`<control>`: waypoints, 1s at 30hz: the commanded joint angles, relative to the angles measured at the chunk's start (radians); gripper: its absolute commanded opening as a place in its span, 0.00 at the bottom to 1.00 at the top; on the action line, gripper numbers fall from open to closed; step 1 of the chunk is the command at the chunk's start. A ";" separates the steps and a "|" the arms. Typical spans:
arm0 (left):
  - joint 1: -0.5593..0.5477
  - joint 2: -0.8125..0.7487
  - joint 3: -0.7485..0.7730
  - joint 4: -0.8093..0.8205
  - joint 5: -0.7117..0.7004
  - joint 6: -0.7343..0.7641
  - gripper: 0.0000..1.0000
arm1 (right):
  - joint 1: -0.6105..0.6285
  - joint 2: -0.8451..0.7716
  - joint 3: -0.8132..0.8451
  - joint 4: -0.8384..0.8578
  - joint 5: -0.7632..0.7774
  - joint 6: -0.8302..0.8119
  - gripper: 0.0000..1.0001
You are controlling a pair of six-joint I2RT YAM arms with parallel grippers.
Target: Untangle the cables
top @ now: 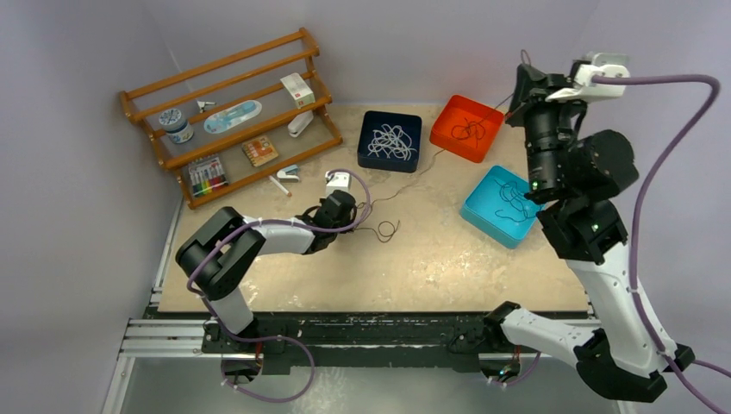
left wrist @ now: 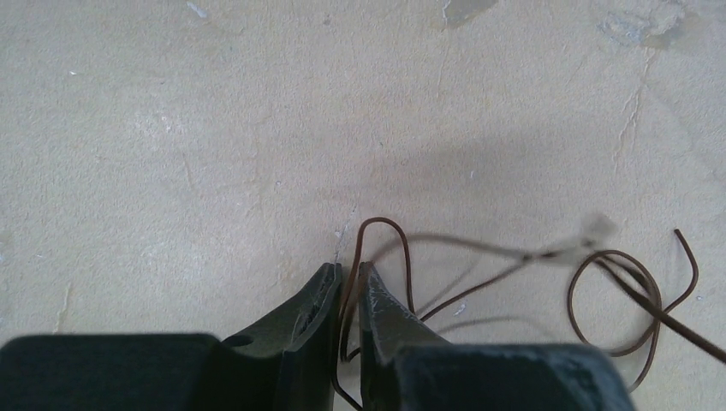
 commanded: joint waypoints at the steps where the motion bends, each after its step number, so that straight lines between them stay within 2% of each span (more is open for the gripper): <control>1: -0.001 0.053 -0.019 -0.084 0.019 -0.025 0.12 | -0.003 -0.032 0.070 0.072 0.076 -0.091 0.00; 6: -0.001 0.057 -0.015 -0.087 0.009 -0.026 0.00 | -0.004 -0.046 0.104 0.102 0.117 -0.158 0.00; 11: -0.001 0.057 -0.016 -0.090 0.002 -0.033 0.00 | -0.003 -0.062 0.126 0.111 0.096 -0.173 0.00; 16: -0.002 -0.011 -0.005 -0.120 0.001 -0.034 0.28 | -0.003 -0.043 0.109 0.042 0.039 -0.138 0.00; 20: -0.002 -0.149 0.009 -0.161 0.001 -0.016 0.41 | -0.003 -0.052 0.051 0.031 0.015 -0.106 0.00; 22: -0.002 -0.226 0.018 -0.183 -0.012 -0.005 0.46 | -0.003 -0.053 0.029 0.023 0.003 -0.085 0.00; 30: -0.002 -0.422 0.059 -0.273 -0.070 0.025 0.52 | -0.003 -0.032 -0.033 -0.018 -0.113 0.008 0.00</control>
